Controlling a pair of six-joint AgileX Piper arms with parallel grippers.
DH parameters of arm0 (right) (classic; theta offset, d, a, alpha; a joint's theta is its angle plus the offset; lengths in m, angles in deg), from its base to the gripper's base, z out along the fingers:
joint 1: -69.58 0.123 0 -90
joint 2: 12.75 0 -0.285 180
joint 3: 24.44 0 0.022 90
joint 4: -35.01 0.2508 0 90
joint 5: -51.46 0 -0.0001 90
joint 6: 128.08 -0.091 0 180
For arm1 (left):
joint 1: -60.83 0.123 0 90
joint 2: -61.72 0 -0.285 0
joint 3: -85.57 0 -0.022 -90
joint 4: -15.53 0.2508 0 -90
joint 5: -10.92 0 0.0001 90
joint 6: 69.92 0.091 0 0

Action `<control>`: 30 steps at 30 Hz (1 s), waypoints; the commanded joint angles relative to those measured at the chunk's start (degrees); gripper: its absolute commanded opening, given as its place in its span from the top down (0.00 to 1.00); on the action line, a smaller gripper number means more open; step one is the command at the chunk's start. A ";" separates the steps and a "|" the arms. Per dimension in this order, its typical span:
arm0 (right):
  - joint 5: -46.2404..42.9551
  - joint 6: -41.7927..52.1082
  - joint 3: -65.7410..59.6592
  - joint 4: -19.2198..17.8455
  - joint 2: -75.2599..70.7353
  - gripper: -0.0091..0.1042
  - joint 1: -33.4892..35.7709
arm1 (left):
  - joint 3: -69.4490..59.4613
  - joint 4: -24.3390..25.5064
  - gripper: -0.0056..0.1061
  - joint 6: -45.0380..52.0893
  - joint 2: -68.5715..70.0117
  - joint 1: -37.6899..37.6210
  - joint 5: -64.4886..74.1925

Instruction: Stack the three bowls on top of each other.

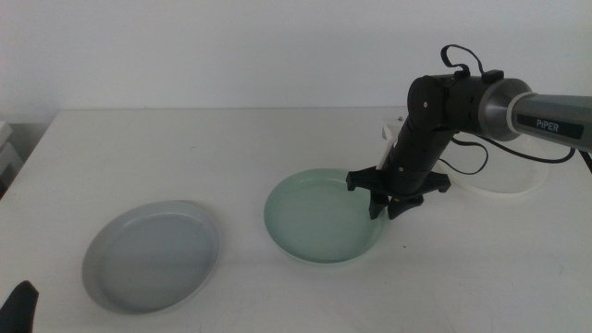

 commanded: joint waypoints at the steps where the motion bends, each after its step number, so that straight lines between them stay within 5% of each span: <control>1: 1.40 0.50 2.70 -1.15 -4.06 0.57 0.09 | 0.25 -0.62 0.01 -0.63 0.77 -0.41 -4.14; 7: 9.26 1.80 9.25 -4.31 -10.22 0.38 -1.15 | 0.25 -0.62 0.01 -0.63 0.77 -0.41 -4.14; 16: 17.65 3.01 20.18 -16.41 -17.61 0.37 -7.25 | 0.25 -0.62 0.01 -0.63 0.77 -0.41 -4.14; 30: 12.28 6.85 22.02 -12.94 -8.60 0.38 -28.26 | 0.25 -0.62 0.01 -0.63 0.77 -0.41 -4.14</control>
